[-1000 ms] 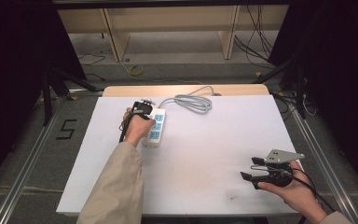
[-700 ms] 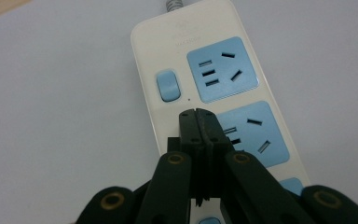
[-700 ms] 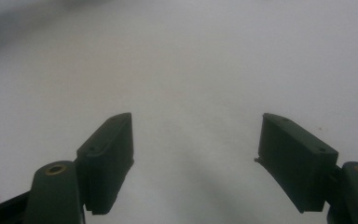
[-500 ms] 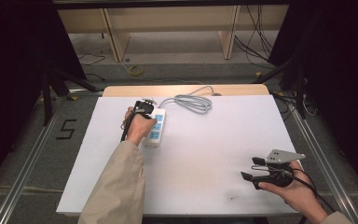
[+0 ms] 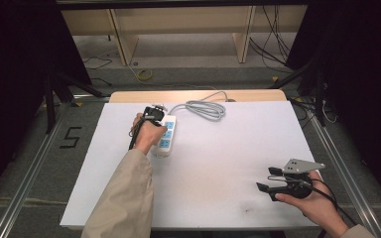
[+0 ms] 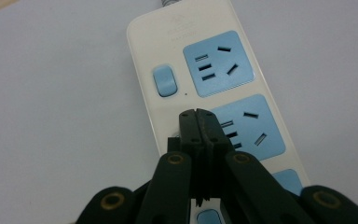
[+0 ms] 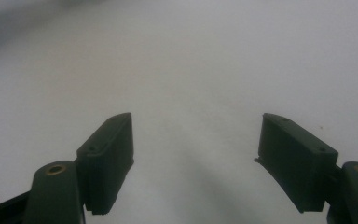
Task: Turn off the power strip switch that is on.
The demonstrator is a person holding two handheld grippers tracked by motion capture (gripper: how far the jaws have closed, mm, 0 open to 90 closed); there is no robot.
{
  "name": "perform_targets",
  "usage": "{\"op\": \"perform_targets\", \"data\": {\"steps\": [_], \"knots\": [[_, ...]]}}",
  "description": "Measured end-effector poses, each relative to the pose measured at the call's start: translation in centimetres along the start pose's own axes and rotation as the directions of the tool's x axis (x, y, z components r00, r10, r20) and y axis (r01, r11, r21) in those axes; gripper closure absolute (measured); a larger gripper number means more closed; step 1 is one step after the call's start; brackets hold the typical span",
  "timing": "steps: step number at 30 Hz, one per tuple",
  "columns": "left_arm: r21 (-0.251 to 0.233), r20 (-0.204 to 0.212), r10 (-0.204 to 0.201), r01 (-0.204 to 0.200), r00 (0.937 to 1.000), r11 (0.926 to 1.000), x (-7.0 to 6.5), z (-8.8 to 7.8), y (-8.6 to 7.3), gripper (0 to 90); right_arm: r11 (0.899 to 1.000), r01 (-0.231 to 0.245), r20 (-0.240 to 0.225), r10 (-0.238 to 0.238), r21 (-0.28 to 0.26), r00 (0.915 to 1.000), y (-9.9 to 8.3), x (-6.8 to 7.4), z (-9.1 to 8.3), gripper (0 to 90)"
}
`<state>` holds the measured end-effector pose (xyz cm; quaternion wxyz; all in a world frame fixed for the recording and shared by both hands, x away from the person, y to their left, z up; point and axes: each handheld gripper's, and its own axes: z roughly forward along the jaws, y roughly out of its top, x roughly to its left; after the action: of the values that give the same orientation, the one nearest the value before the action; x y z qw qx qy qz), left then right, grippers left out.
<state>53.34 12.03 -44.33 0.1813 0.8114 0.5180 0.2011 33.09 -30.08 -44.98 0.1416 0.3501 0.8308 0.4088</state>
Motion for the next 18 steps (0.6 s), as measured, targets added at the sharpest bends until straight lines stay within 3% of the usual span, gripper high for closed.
{"op": "perform_targets", "data": {"steps": [1,3,4,18], "knots": [[0.002,-0.011,0.003,-0.002,0.9999,1.0,0.09,0.01,-0.01,90.0,1.0,-0.003,0.001,0.003,-0.001,1.0,0.01,0.01,0.02,27.0],[0.003,0.036,-0.023,0.023,0.9991,0.9997,0.37,-0.06,-0.06,90.0,1.0,0.0,-0.001,0.0,0.001,1.0,0.01,0.04,0.01,27.0],[0.005,0.039,-0.024,0.023,0.999,0.9997,0.42,-0.08,-0.09,90.0,1.0,0.001,-0.003,-0.001,0.001,1.0,0.0,0.06,0.01,27.0],[0.011,0.041,-0.032,0.031,0.9986,0.9995,0.19,0.02,0.09,90.0,1.0,0.002,-0.003,-0.002,0.0,1.0,0.04,0.14,0.02,27.0]]}}
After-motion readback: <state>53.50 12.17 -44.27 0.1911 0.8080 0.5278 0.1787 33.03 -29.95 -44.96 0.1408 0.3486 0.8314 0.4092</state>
